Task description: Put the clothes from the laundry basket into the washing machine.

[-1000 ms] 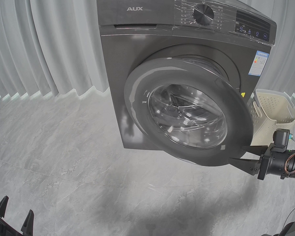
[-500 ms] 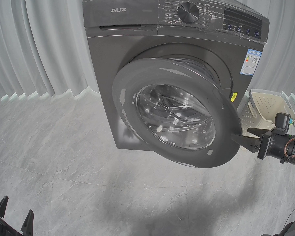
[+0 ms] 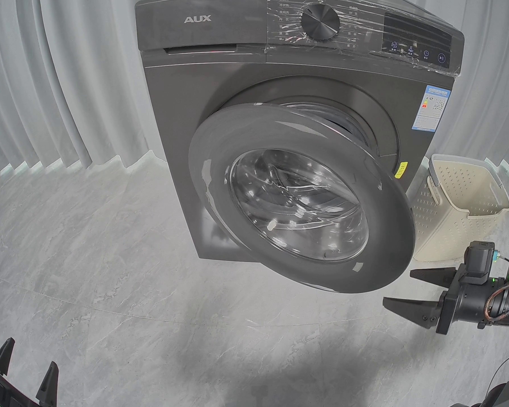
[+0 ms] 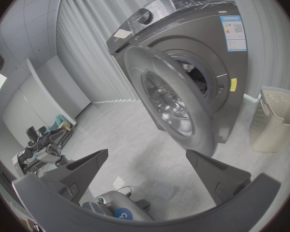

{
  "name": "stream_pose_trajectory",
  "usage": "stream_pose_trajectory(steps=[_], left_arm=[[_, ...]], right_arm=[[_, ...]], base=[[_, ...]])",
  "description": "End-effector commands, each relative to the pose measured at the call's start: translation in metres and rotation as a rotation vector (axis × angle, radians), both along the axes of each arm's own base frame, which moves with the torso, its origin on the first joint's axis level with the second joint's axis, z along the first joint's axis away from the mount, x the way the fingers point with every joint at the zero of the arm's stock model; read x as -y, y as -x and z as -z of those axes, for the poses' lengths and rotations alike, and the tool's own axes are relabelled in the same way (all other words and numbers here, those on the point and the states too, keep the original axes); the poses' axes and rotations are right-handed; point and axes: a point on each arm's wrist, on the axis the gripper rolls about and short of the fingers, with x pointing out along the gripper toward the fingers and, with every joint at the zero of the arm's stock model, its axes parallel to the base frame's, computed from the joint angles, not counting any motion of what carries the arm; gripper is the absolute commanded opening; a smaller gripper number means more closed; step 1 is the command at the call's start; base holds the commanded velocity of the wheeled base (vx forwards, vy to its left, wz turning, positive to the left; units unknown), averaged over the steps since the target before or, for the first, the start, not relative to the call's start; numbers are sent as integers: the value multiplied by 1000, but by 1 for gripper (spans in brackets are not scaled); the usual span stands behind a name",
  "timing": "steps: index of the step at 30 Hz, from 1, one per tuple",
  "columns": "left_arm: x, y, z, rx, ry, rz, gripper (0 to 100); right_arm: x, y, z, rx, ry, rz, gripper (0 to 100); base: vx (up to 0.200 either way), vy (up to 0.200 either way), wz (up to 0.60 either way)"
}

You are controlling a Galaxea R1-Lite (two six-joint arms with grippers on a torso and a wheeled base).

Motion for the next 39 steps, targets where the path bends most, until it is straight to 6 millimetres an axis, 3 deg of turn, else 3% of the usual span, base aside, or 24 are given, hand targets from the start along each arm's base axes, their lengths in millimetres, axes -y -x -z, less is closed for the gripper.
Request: stream_pose_trajectory(steps=[1, 6, 11, 17, 26, 30, 39], left_arm=[[0, 0, 5, -4, 0, 1, 100], [0, 0, 5, -3, 0, 1, 100], [0, 0, 5, -4, 2, 1, 100], [0, 0, 5, -4, 2, -1, 100], [0, 0, 5, -3, 2, -1, 100], [0, 0, 5, -4, 0, -1, 100], [0, 0, 5, -4, 0, 1, 100]], right_arm=[[-6, 4, 1, -7, -11, -44, 100], [-15, -18, 9, -40, 9, -26, 100], [-16, -32, 6, 15, -14, 6, 100], [-3, -51, -11, 125, -51, 115, 100], [1, -33, 3, 82, -17, 98, 100], [-4, -26, 11, 52, -5, 56, 100], [-18, -18, 16, 30, -10, -28, 100]], base=[[200, 0, 0], [200, 0, 0], [0, 0, 0], [0, 0, 0], [0, -111, 0], [0, -200, 0], [0, 0, 0]])
